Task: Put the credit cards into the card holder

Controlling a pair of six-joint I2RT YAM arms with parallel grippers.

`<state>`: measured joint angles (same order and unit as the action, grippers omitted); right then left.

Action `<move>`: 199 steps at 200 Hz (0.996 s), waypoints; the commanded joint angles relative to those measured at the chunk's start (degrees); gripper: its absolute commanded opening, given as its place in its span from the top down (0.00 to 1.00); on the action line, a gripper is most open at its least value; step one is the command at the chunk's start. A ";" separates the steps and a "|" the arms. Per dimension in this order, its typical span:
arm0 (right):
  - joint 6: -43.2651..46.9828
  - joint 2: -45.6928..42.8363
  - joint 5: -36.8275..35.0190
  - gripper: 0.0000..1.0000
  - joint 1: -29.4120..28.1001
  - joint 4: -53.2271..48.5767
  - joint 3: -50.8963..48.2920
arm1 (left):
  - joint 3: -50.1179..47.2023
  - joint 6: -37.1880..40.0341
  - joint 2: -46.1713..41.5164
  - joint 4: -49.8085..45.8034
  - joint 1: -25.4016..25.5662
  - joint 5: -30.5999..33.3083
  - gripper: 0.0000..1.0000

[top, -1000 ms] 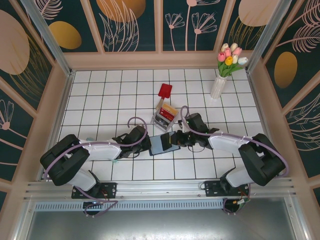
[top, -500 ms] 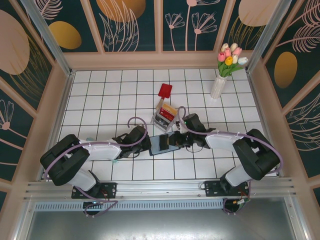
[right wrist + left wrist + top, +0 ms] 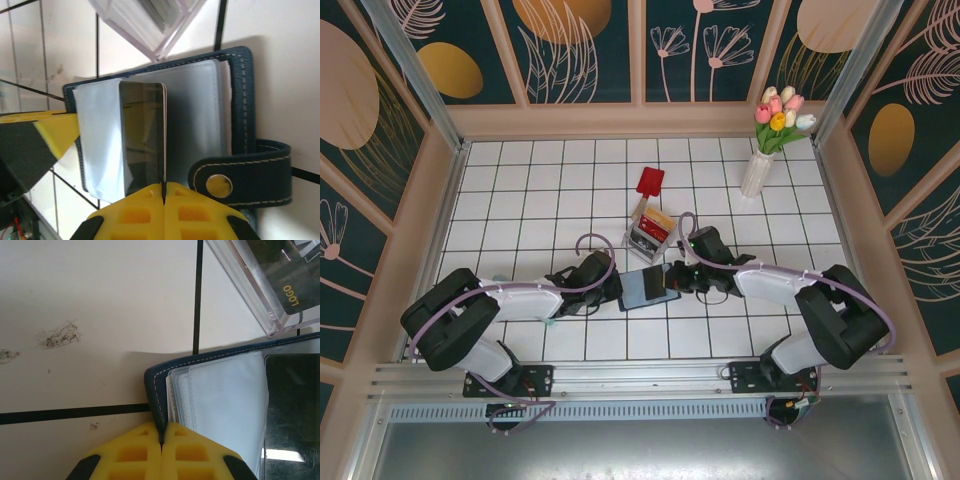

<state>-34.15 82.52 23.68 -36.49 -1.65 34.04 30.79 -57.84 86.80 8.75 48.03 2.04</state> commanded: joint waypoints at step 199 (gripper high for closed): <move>-3.47 3.24 7.70 0.84 -1.52 8.24 1.86 | -0.73 1.24 2.32 -4.10 0.12 0.41 0.96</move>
<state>-36.82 84.23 29.95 -37.52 4.67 35.70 31.09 -57.82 87.11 8.75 48.01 2.04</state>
